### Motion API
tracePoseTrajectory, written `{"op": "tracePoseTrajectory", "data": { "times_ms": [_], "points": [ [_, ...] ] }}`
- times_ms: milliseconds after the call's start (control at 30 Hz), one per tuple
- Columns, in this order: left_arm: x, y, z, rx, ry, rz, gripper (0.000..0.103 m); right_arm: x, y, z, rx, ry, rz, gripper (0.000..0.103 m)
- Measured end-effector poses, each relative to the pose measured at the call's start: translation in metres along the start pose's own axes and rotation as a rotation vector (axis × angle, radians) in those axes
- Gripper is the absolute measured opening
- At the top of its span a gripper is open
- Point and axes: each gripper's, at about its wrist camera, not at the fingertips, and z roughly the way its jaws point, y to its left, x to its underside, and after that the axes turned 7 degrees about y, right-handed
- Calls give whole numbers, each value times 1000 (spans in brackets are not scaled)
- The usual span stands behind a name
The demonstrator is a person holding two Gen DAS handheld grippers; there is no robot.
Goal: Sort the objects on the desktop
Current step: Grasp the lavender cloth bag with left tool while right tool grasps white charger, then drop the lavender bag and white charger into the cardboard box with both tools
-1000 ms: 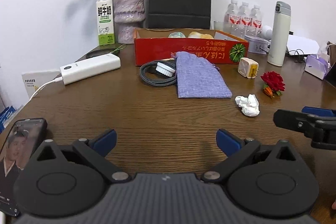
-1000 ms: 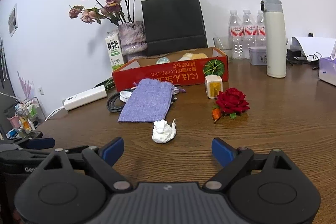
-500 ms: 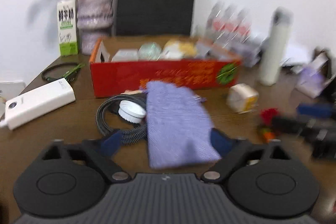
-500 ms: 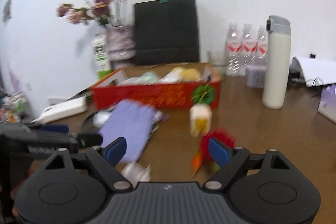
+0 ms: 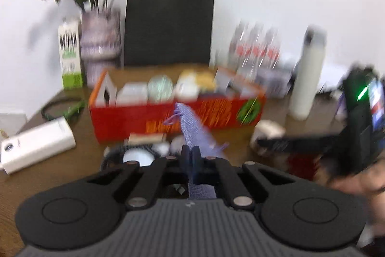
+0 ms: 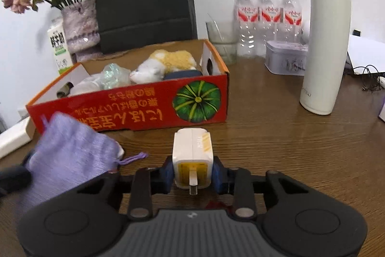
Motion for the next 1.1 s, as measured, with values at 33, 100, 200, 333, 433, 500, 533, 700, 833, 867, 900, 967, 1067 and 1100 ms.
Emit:
{"op": "tracePoseTrajectory", "data": {
  "times_ms": [33, 100, 200, 333, 433, 500, 533, 700, 833, 867, 900, 967, 1067, 1100],
  "points": [
    [-4, 1, -15, 19, -30, -12, 2, 0, 1, -8, -10, -28, 0, 30],
    [-9, 2, -41, 44, -58, -36, 2, 1, 7, -30, -20, -83, -12, 30],
    [-1, 16, -80, 95, -42, -103, 2, 16, 23, -74, -48, -142, -50, 30],
    [38, 33, -94, 110, 99, -174, 2, 57, 33, -119, -120, -101, -58, 30],
    [72, 40, -96, 81, 181, -179, 2, 91, 40, -140, -97, -61, -111, 30],
    [88, 46, -94, 90, 228, -197, 2, 110, 42, -145, -48, -21, -136, 30],
    [95, 47, -94, 82, 243, -195, 2, 119, 40, -146, -29, 1, -140, 30],
    [105, 44, -96, 4, 267, -93, 10, 140, 31, -153, 23, 37, -115, 30],
    [96, 40, -95, -37, 185, -113, 93, 140, 34, -157, 36, 28, -135, 31],
    [92, 36, -91, -45, 184, -109, 93, 138, 35, -157, 33, 26, -137, 34],
    [86, 29, -82, -60, 204, -98, 94, 136, 35, -156, 30, 27, -134, 37],
    [83, 19, -65, -81, 218, -94, 98, 132, 33, -154, 22, 29, -123, 43],
    [87, 4, -41, -143, 256, -43, 85, 125, 31, -145, 16, 45, -109, 41],
    [89, 0, -39, -160, 229, -15, 79, 123, 31, -143, 13, 48, -107, 41]
  ]
}}
